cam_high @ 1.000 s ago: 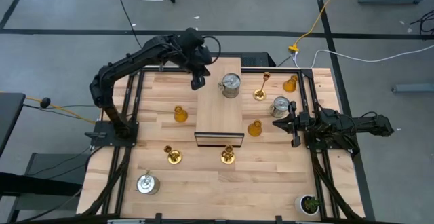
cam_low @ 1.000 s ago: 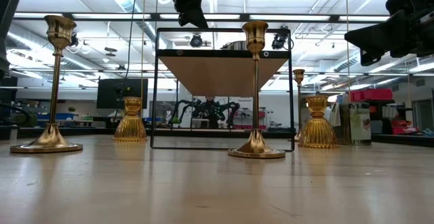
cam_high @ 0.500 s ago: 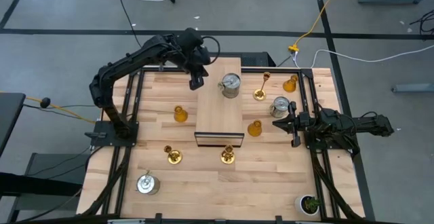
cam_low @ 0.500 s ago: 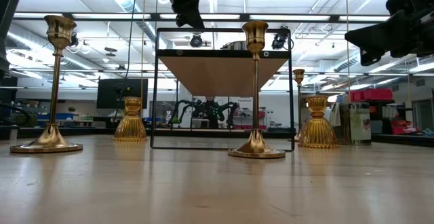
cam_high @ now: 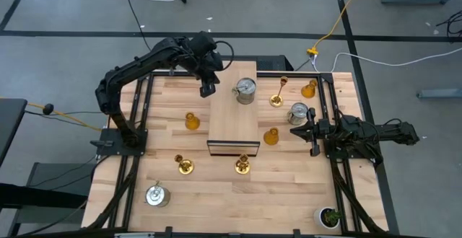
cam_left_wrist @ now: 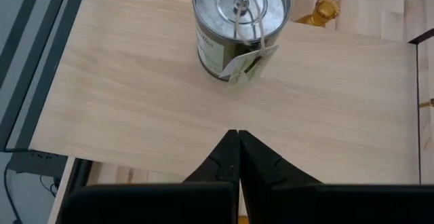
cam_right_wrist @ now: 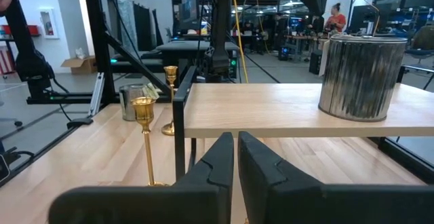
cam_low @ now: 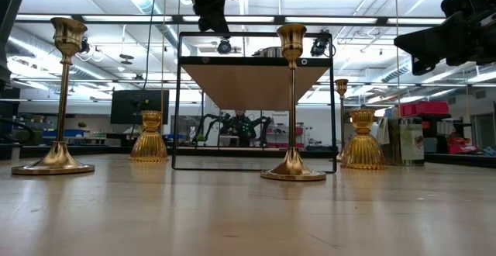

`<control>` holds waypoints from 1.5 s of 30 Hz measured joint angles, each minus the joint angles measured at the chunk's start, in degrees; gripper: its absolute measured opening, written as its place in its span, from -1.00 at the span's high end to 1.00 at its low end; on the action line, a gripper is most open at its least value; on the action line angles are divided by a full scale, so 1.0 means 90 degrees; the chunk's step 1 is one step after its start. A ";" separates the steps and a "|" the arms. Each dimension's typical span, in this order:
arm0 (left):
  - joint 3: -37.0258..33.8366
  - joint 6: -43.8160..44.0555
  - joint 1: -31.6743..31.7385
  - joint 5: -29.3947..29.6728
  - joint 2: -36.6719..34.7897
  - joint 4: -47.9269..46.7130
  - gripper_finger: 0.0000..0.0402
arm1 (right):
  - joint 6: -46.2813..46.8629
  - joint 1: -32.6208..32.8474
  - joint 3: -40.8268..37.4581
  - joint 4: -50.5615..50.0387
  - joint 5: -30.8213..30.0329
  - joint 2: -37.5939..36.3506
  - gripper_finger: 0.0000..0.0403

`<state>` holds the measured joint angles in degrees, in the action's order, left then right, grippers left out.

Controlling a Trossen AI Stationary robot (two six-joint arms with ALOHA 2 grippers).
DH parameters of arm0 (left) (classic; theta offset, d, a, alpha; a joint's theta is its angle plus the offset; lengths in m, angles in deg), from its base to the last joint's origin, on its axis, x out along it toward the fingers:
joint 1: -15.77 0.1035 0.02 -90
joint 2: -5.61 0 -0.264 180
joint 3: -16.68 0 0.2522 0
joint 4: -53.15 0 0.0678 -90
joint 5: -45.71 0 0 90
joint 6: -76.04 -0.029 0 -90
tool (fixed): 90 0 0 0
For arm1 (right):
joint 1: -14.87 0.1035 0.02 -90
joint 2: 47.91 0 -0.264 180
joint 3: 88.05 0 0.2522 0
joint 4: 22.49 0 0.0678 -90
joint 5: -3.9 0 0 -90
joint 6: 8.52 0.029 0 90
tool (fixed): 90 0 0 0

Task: Pick & Place candle stick holders
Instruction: Put the left orange glass candle holder on the shelf

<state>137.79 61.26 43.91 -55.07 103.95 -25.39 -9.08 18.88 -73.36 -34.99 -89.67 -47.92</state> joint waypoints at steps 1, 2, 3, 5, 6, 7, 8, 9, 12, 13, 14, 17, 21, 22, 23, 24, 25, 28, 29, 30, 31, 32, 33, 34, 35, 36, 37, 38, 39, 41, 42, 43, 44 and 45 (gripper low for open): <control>0.0000 0.0000 0.0000 0.0000 0.0000 0.0000 0.98 | 0.0000 0.0002 -0.0002 0.0000 0.0000 0.0000 0.87; 0.0000 0.0000 0.0000 0.0000 0.0000 0.0000 0.99 | 0.0000 0.0000 -0.0001 0.0000 0.0000 0.0000 0.87; 0.0000 0.0000 0.0002 0.0002 0.0000 -0.0004 0.98 | -0.0001 0.0001 -0.0002 0.0000 0.0000 0.0000 0.87; 0.0000 0.0000 0.0002 0.0002 0.0002 -0.0024 0.98 | -0.0002 0.0002 -0.0001 0.0000 0.0000 0.0000 0.87; 0.0000 0.0000 0.0002 0.0001 0.0002 -0.0025 0.98 | 0.0000 0.0000 -0.0002 0.0000 0.0000 0.0000 0.87; 0.0000 0.0000 0.0002 0.0002 0.0002 -0.0035 0.98 | 0.0000 0.0000 0.0000 0.0000 0.0000 0.0000 0.87; 0.0000 0.0001 0.0002 0.0002 0.0002 -0.0052 0.99 | 0.0000 0.0000 0.0000 0.0000 0.0000 0.0000 0.87; 0.0000 0.0002 0.0002 0.0002 0.0002 -0.0070 0.99 | 0.0000 0.0001 -0.0001 0.0000 0.0000 0.0000 0.87; 0.0000 0.0002 0.0002 0.0002 0.0002 -0.0140 0.98 | 0.0000 0.0002 0.0000 0.0000 0.0000 0.0000 0.87; 0.0000 0.0002 0.0002 0.0002 0.0002 -0.0180 0.98 | 0.0000 0.0002 0.0000 0.0000 0.0000 0.0000 0.87; 0.0000 0.0002 0.0002 0.0002 0.0002 -0.0206 0.98 | 0.0000 0.0000 -0.0002 0.0000 0.0000 0.0000 0.87; 0.0002 0.0004 -0.0003 0.0003 0.0002 -0.0348 0.99 | 0.0000 0.0000 -0.0001 0.0000 -0.0002 0.0000 0.87; 0.0002 0.0010 -0.0084 0.0005 0.0002 -0.0438 0.98 | 0.0000 0.0001 -0.0001 0.0000 -0.0002 0.0000 0.87; 0.0002 0.0015 -0.0098 0.0004 0.0002 -0.0434 0.98 | 0.0000 0.0000 0.0000 0.0000 -0.0002 0.0000 0.87; 0.0002 0.0015 -0.0112 0.0005 -0.0013 -0.0449 0.99 | 0.0000 0.0001 -0.0002 0.0000 -0.0002 0.0000 0.87; 0.0002 0.0017 -0.0117 0.0002 -0.0027 -0.0476 0.99 | 0.0000 0.0000 0.0000 0.0000 -0.0002 0.0000 0.87; 0.0003 0.0015 -0.0117 0.0000 -0.0048 -0.0468 0.99 | -0.0001 0.0002 0.0000 0.0000 -0.0002 0.0000 0.87; 0.0012 0.0015 -0.0112 0.0005 -0.0056 -0.0466 0.99 | 0.0000 0.0001 -0.0001 0.0000 -0.0002 0.0000 0.87; 0.0012 0.0015 -0.0112 0.0005 -0.0053 -0.0464 0.98 | 0.0000 0.0002 0.0000 0.0000 -0.0002 0.0000 0.87; 0.0012 0.0015 -0.0110 0.0005 -0.0053 -0.0464 0.98 | 0.0000 0.0001 -0.0002 0.0000 -0.0002 0.0000 0.87; 0.0012 0.0015 -0.0109 0.0004 -0.0053 -0.0462 0.98 | 0.0000 0.0002 0.0000 0.0000 -0.0002 0.0000 0.87; 0.0012 0.0013 -0.0109 0.0005 -0.0053 -0.0463 0.99 | -0.0002 0.0000 0.0000 0.0000 -0.0002 0.0000 0.87; 0.0012 0.0013 -0.0109 0.0005 -0.0053 -0.0463 0.99 | 0.0000 0.0002 0.0000 0.0000 -0.0002 0.0000 0.87; 0.0012 0.0012 -0.0109 0.0005 -0.0053 -0.0463 0.99 | 0.0000 0.0000 0.0000 0.0000 -0.0002 0.0000 0.87; 0.0012 0.0012 -0.0110 0.0002 -0.0053 -0.0461 0.99 | -0.0001 0.0000 0.0000 0.0000 -0.0002 0.0000 0.87; 0.0012 0.0010 -0.0113 0.0002 -0.0053 -0.0461 0.99 | -0.0001 0.0001 0.0000 0.0000 -0.0002 0.0000 0.87; 0.0012 0.0010 -0.0114 0.0002 -0.0053 -0.0458 0.99 | -0.0002 0.0002 -0.0001 0.0000 -0.0002 0.0000 0.87; 0.0010 0.0008 -0.0114 0.0002 -0.0053 -0.0445 0.98 | -0.0002 0.0000 0.0000 0.0000 -0.0002 0.0000 0.87; 0.0010 0.0007 -0.0111 0.0002 -0.0053 -0.0418 0.98 | 0.0000 0.0001 0.0000 0.0000 -0.0002 0.0000 0.87; 0.0010 0.0007 -0.0109 0.0005 -0.0053 -0.0344 0.98 | -0.0002 0.0002 0.0000 0.0000 -0.0002 0.0000 0.87; 0.0010 0.0009 -0.0109 0.0005 -0.0053 -0.0302 0.99 | 0.0000 0.0000 0.0000 0.0000 -0.0002 0.0000 0.87; 0.0010 0.0009 -0.0112 0.0003 -0.0053 -0.0262 0.99 | 0.0000 0.0000 0.0000 0.0000 -0.0002 0.0000 0.87; 0.0010 0.0010 -0.0122 0.0003 -0.0053 -0.0224 0.99 | 0.0000 0.0001 0.0000 0.0000 -0.0002 0.0000 0.87; 0.0010 0.0017 -0.0130 0.0005 -0.0053 -0.0192 0.99 | -0.0001 0.0001 -0.0001 0.0000 -0.0002 0.0000 0.87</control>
<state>137.88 61.41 42.74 -55.03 103.47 -27.11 -9.09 18.89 -73.37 -34.99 -89.69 -47.92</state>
